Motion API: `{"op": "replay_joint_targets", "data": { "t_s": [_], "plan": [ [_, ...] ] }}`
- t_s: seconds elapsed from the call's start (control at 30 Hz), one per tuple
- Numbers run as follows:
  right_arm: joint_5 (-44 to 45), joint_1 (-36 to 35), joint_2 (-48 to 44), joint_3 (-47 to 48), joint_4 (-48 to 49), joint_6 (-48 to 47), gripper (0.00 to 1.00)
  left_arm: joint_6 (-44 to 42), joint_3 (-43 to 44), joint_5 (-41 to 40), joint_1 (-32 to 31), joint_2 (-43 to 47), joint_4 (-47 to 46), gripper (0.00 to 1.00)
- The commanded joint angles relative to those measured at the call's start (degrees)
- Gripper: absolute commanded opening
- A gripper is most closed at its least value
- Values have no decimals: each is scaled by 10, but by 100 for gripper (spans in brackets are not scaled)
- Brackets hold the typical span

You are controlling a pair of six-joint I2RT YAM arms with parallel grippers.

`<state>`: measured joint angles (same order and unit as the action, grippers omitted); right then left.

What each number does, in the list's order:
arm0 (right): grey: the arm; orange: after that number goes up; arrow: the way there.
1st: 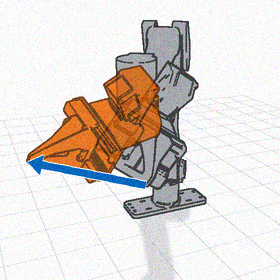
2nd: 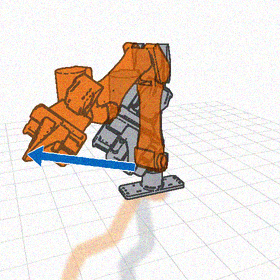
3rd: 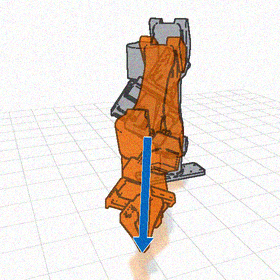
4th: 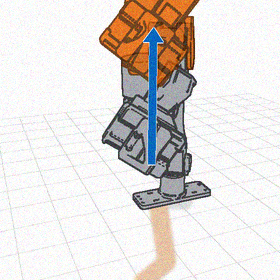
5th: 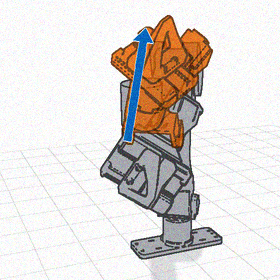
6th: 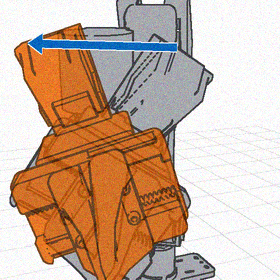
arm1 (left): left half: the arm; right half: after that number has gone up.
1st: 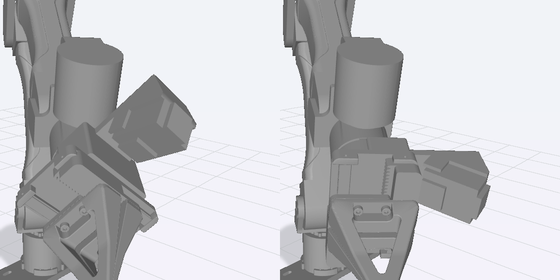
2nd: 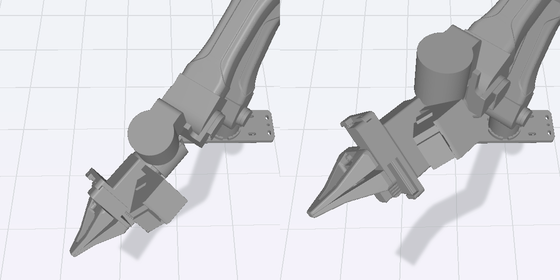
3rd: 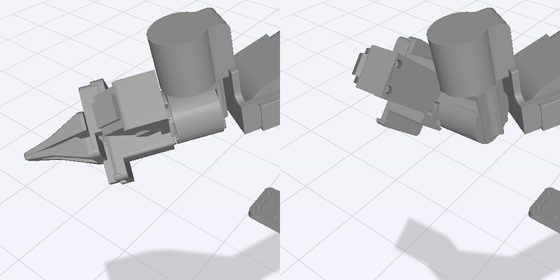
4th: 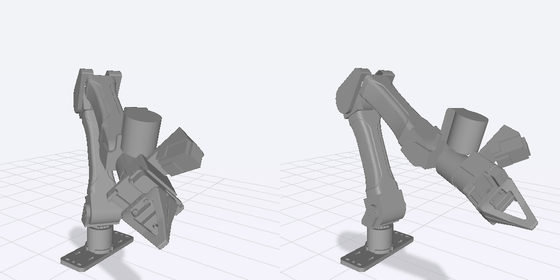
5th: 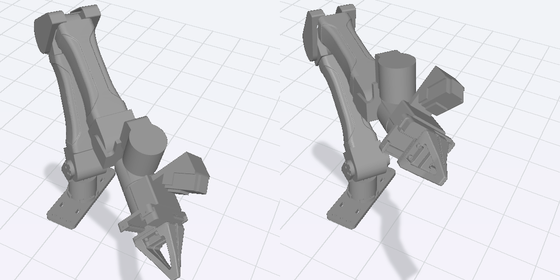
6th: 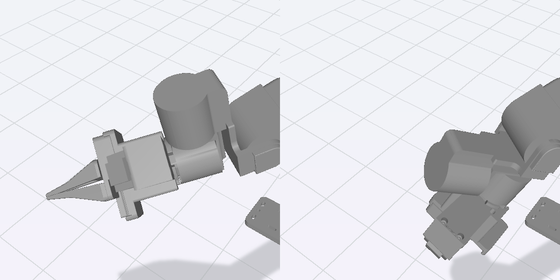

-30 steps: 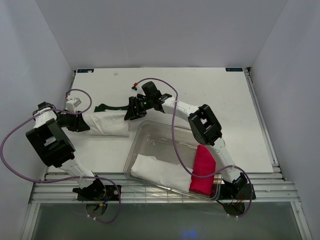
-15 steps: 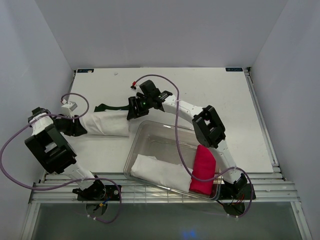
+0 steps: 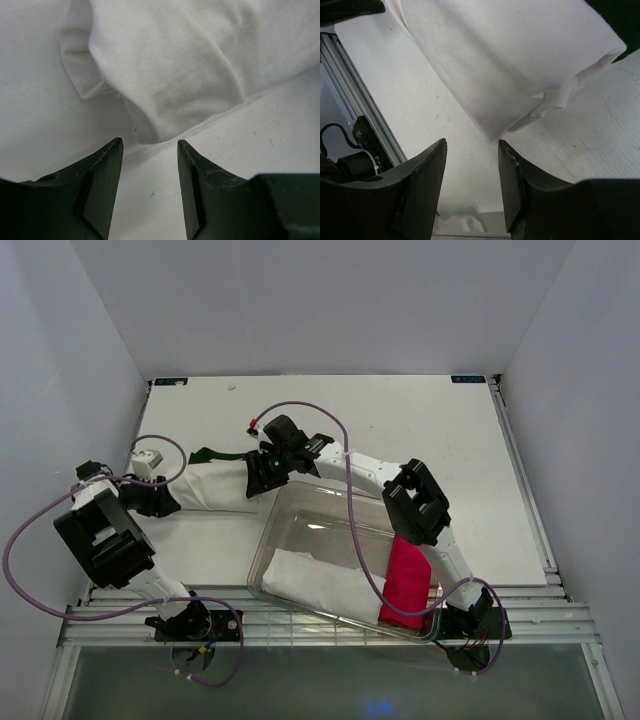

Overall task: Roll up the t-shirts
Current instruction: Roll the T-shirt to the center of the board.

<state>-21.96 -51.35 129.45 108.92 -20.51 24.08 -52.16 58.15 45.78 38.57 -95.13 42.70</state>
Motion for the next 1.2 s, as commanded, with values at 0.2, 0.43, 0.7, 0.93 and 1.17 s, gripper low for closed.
{"op": "replay_joint_targets", "data": {
  "t_s": [0.2,0.43,0.7,0.93,1.17],
  "plan": [
    [36,-10,9,-6,-10,18,51,27,-34,5,-17,21,-67,57],
    [87,-11,8,-6,-23,32,55,37,-30,-1,-19,15,-83,56],
    [39,-10,79,65,-1,61,37,31,-45,47,-28,25,-83,39],
    [43,12,115,118,35,89,8,41,-39,48,-27,23,-86,4],
    [46,34,144,199,74,91,8,61,-33,75,-28,21,-92,0]
  ]
}}
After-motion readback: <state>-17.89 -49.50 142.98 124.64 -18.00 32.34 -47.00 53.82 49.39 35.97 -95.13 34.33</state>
